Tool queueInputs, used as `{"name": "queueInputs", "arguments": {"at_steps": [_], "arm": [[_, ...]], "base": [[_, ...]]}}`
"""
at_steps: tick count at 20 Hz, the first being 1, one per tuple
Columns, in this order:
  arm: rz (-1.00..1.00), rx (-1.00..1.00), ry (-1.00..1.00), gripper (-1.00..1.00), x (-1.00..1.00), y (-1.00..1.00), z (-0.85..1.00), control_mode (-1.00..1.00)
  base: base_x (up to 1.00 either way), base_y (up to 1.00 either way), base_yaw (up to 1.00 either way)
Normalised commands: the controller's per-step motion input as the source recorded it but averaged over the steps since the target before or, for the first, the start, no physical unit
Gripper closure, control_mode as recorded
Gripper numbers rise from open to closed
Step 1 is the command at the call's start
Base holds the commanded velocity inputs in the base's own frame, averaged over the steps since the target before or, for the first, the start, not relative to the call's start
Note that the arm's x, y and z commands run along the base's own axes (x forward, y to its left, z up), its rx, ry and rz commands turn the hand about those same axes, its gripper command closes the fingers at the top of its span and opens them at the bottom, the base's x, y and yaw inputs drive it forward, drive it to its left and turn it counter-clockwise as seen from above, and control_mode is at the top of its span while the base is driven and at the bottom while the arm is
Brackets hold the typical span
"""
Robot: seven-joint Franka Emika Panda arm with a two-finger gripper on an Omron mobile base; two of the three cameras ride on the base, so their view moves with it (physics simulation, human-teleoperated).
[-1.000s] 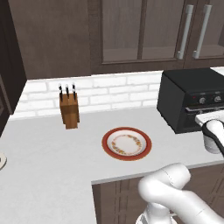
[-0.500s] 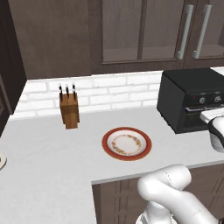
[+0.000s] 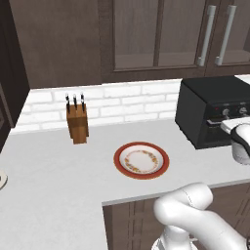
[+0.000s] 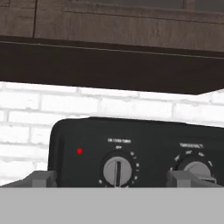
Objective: Pick up the kebab skewer and baguette bread, and place them inside the toaster oven. Close the toaster oven door and start by setting the timer.
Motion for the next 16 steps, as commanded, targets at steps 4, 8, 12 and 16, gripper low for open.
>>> {"name": "queueInputs", "arguments": {"at_steps": [4,8,12,16], "arm": [[0.00,0.03,0.00,-1.00,0.23,0.00,-0.02,-1.00],[0.00,0.00,0.00,-1.00,0.29,0.00,-0.09,-1.00],[0.00,0.00,0.00,-1.00,0.26,0.00,-0.02,-1.00],[0.00,0.00,0.00,-1.00,0.11,0.00,0.00,-1.00]], "base": [[0.00,0.00,0.00],[0.00,0.00,0.00],[0.00,0.00,0.00],[0.00,0.00,0.00]]}}
